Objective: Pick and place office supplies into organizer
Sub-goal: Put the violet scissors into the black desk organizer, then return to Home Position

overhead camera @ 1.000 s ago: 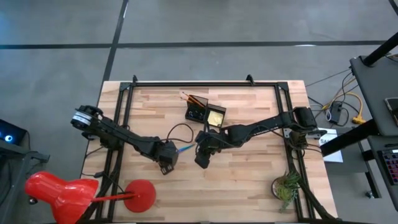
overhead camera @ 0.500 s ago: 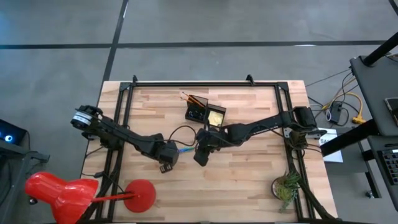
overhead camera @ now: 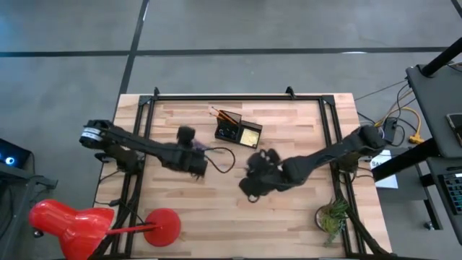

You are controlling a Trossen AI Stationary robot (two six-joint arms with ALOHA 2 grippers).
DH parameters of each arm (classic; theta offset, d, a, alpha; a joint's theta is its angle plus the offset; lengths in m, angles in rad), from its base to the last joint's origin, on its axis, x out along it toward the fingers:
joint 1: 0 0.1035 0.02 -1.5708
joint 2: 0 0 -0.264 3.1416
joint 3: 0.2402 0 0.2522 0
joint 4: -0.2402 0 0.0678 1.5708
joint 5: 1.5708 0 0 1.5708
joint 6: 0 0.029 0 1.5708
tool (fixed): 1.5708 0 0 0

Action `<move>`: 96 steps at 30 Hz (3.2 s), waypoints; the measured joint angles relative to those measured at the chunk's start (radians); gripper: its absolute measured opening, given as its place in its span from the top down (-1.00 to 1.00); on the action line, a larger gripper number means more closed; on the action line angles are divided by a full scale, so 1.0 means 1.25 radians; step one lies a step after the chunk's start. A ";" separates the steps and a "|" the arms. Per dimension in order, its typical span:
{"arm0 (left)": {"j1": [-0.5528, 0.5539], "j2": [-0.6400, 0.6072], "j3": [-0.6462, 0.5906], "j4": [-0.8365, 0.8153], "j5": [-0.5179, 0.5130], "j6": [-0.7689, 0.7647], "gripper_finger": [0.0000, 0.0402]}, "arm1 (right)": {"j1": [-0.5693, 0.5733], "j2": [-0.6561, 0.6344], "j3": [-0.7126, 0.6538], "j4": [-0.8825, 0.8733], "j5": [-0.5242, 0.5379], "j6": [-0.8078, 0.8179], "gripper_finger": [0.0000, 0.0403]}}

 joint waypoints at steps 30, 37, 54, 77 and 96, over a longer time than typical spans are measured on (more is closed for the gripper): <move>0.350 0.039 0.130 0.613 -0.195 1.243 0.78 | 0.062 -0.022 -0.001 -0.287 0.060 0.241 0.61; 0.357 0.110 0.127 0.651 -0.191 1.261 0.78 | 0.062 -0.032 -0.001 -0.288 0.039 0.231 0.64; 0.347 0.190 0.128 0.690 -0.171 1.215 0.59 | 0.063 -0.048 0.000 -0.288 0.035 0.222 0.64; 0.168 -0.068 0.120 0.652 -0.267 0.882 0.12 | 0.061 -0.051 0.000 -0.188 -0.021 0.092 0.65; 0.097 -0.371 -0.011 0.575 0.637 -0.090 0.12 | -0.168 -0.389 -0.257 0.049 -0.227 -0.163 0.96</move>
